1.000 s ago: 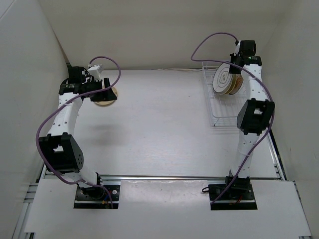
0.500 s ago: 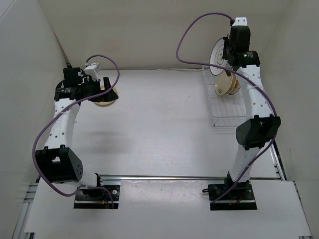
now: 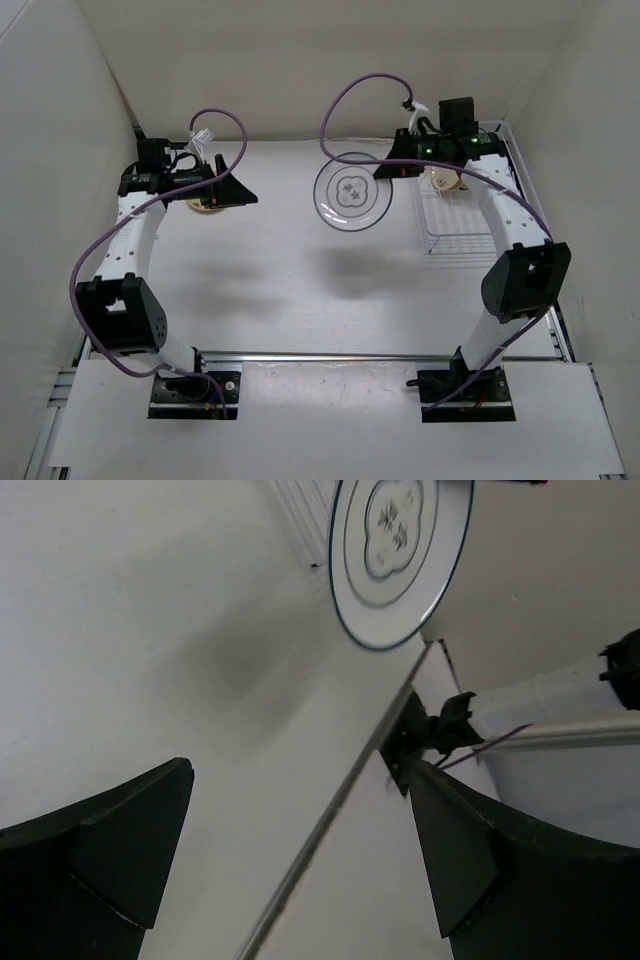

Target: Unload the plates from the dish rack

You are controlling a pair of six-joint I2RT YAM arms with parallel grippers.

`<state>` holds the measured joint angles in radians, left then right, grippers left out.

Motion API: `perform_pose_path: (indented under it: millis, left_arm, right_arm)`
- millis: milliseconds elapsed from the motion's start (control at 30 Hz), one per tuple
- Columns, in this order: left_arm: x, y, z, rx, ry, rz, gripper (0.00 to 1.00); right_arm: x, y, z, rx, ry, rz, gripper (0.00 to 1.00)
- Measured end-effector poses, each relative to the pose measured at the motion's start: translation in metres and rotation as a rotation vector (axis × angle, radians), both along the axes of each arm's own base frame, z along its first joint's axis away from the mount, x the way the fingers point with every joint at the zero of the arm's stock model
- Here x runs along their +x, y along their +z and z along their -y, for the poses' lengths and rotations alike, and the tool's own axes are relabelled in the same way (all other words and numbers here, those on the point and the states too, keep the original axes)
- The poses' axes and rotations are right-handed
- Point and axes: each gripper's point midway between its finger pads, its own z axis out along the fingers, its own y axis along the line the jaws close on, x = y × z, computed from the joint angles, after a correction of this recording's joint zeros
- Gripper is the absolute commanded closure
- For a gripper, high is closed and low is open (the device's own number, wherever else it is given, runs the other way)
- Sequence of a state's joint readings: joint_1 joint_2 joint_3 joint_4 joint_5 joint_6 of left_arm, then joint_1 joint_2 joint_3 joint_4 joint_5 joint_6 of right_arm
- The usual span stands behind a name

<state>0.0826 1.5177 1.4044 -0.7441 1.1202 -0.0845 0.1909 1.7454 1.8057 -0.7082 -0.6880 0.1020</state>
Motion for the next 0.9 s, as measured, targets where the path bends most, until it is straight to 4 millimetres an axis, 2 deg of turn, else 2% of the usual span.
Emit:
perform_pose_path:
  millis: [133, 267, 333, 467, 600, 767, 900]
  left_arm:
    - [-0.005, -0.004, 0.006, -0.072, -0.035, -0.073, 0.00]
    - [-0.003, -0.006, 0.008, -0.106, -0.050, -0.107, 0.00]
    - [-0.002, -0.008, 0.009, -0.119, -0.057, -0.123, 0.00]
    - [-0.002, -0.009, 0.009, -0.126, -0.059, -0.127, 0.00]
    - [-0.001, -0.009, 0.009, -0.130, -0.061, -0.128, 0.00]
    - [-0.002, -0.019, 0.010, -0.135, -0.058, -0.164, 0.00]
    - [0.001, -0.030, 0.010, -0.140, -0.056, -0.201, 0.02]
  right_arm:
    - [-0.034, -0.014, -0.041, 0.101, 0.179, -0.128, 1.00]
    - [-0.050, -0.026, -0.073, 0.154, 0.294, -0.209, 1.00]
    - [-0.053, -0.042, -0.088, 0.164, 0.332, -0.263, 1.00]
    - [-0.047, -0.058, -0.108, 0.169, 0.364, -0.312, 1.00]
    - [-0.038, -0.065, -0.124, 0.181, 0.383, -0.324, 1.00]
    - [-0.032, -0.057, -0.138, 0.209, 0.408, -0.307, 1.00]
    - [-0.029, -0.049, -0.143, 0.231, 0.416, -0.295, 1.00]
